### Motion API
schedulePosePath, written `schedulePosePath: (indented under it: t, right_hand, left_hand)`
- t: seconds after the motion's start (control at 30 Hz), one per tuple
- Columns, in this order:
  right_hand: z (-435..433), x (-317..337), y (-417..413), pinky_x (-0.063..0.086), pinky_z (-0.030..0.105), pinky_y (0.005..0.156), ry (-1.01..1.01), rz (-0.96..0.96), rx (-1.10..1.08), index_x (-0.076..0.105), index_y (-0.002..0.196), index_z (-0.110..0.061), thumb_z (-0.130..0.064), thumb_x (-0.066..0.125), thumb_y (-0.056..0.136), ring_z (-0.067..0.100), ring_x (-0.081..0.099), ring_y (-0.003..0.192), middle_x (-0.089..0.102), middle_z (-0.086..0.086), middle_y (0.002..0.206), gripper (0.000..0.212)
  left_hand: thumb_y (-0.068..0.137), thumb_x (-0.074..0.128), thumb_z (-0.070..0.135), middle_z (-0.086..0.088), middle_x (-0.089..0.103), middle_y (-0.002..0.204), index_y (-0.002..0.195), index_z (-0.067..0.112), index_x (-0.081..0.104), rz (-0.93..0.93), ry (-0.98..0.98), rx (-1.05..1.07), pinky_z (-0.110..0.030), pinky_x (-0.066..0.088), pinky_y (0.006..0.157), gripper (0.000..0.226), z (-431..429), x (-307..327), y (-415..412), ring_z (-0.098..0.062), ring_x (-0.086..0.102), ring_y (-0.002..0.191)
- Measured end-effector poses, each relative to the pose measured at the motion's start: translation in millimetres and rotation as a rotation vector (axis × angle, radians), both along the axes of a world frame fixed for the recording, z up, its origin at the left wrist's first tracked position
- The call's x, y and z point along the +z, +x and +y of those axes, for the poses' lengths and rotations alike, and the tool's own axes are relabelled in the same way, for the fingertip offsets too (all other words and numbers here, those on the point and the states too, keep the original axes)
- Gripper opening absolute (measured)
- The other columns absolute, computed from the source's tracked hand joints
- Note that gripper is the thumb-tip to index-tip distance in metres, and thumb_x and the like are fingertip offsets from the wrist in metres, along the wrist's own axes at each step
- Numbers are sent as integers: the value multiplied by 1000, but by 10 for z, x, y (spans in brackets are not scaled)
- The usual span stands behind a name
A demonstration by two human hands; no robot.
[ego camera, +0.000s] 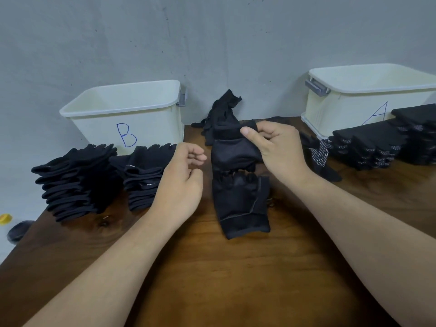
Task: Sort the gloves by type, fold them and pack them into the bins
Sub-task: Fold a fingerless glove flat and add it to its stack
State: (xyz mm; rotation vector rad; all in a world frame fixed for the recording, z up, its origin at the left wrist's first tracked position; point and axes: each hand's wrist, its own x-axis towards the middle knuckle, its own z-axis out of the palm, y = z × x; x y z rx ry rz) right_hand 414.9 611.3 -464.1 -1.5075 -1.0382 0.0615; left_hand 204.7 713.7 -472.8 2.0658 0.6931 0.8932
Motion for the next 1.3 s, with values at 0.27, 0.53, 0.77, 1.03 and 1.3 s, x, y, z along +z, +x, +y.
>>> schedulePosePath:
  t: [0.27, 0.53, 0.77, 1.03, 1.3]
  right_hand:
    - [-346, -76, -39, 61, 32, 82, -113, -50, 235, 83, 101, -12, -24, 78, 96, 17, 78, 92, 81, -1, 95, 14]
    - [-731, -150, 18, 53, 33, 102, -375, -451, 316, 80, 118, -32, -45, 81, 87, 10, 65, 119, 74, -20, 114, 34]
    - [-854, -354, -165, 48, 31, 110, -512, -387, 73, 52, 148, -38, -52, 78, 89, -2, 47, 132, 52, -28, 139, 66]
    - [-797, -307, -196, 52, 31, 80, -600, -636, -160, 57, 137, -45, -46, 62, 96, 5, 57, 118, 60, -24, 130, 40]
    - [-884, -281, 84, 57, 35, 94, -446, -406, -129, 69, 126, -36, -31, 71, 98, 1, 63, 109, 64, -22, 121, 28]
  left_hand:
    - [86, 40, -10, 11, 54, 150, 147, 23, 48, -72, 62, -219, -32, 30, 125, 70, -120, 67, -68, -6, 42, 147]
    - [115, 34, 41, 20, 69, 121, 139, 39, 52, 283, 86, -363, -26, 48, 98, 31, -172, -28, -43, 2, 63, 116]
    - [104, 59, 45, 28, 58, 119, 140, 45, 51, 494, 263, -436, -12, 46, 73, 37, -182, -99, -11, 9, 51, 120]
    - [103, 63, 42, 29, 56, 122, 140, 42, 52, 515, 315, -452, -11, 47, 75, 39, -166, -117, -17, 8, 49, 123]
    - [103, 63, 42, 29, 57, 117, 137, 45, 55, 447, 276, -445, -16, 49, 74, 35, -189, -117, -14, 2, 51, 123]
